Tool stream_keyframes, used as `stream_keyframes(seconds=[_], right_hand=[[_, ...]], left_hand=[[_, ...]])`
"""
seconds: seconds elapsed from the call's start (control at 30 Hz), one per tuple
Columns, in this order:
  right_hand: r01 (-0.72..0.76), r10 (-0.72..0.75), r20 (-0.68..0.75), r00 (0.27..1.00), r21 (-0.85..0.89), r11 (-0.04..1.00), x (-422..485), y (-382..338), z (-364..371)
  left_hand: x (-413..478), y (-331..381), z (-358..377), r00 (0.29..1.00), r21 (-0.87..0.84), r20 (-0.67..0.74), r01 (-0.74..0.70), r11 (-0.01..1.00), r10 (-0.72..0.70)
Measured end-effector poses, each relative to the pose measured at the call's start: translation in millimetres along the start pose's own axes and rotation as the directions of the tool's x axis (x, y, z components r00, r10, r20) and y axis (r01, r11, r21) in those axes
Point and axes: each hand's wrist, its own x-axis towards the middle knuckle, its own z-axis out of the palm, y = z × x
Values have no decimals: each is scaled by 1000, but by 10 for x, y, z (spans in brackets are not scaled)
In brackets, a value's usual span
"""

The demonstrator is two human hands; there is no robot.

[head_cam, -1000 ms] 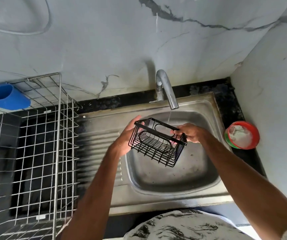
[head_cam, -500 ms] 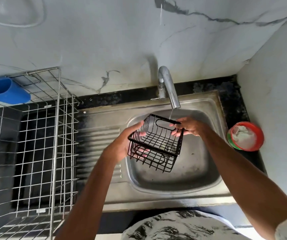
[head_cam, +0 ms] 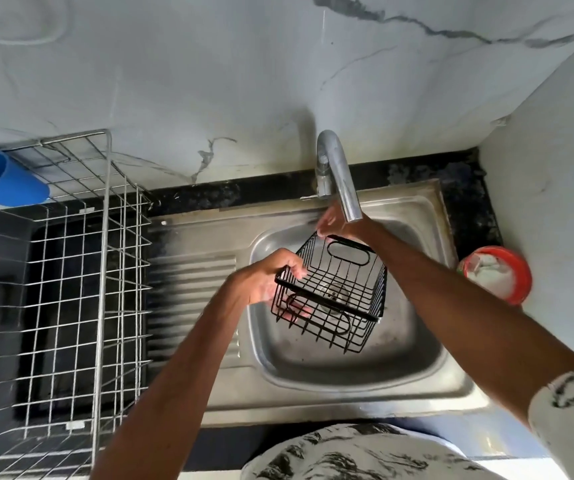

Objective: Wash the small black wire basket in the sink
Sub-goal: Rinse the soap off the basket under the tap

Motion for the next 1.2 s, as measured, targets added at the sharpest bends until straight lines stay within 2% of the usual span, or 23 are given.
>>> stream_keyframes(seconds=[0.03,0.1,0.2,0.27,0.37,0.47,0.53,0.6,0.67,0.77,0.83,0.9,1.0,1.07,1.2], right_hand=[[30,-30,-16,999,9,1000,17,14,25],[-14,15,-21,1000,68,998,-19,15,-3],[-54,55,119,991,-14,998,-172,140,-150],[-48,52,123,991,-37,998,-328,310,-285],[-142,133,175,975,38,989,-446,543,-444],[-166,172,228,958,-43,985,-461,483,-485],[-137,158,219,963,-111,984,-429,314,-422],[-74,99,167,981,-148,986,-337,109,-307],[-46,66,160,985,-124,991,-232,-92,-180],[-15,30,231,973,-64,998,-91,-272,-53],[19,-3,187,982,-82,996,-45,-268,-45],[-9,18,113,993,-87,996,-48,-164,-110],[-83,97,165,981,-87,993,-155,112,-294],[-119,122,156,980,-28,993,-247,304,-443],[-138,137,147,980,-8,990,-340,433,-577]], left_hand=[[-6,3,-14,1000,-22,0,-3,1000,3],[-16,-10,-61,1000,-64,-3,-13,998,13],[-70,-23,-110,1000,-81,-6,-17,997,17],[-76,-36,-138,999,-30,-35,-12,999,11],[39,-83,-199,999,51,-35,-8,999,10],[-117,14,10,997,83,-68,-16,996,21],[-154,48,76,993,135,-117,-15,991,31],[-166,76,69,994,168,-103,-9,986,26],[-142,88,5,997,184,-76,-12,983,27],[-158,113,-37,999,151,-38,-10,988,16],[-188,116,-36,999,111,-33,-22,994,26],[-188,95,-54,998,75,-46,-47,996,50],[-188,61,-58,993,35,-79,-90,995,92],[-198,43,-73,991,24,-83,-98,995,100],[-175,43,-33,996,110,-70,-53,992,61]])
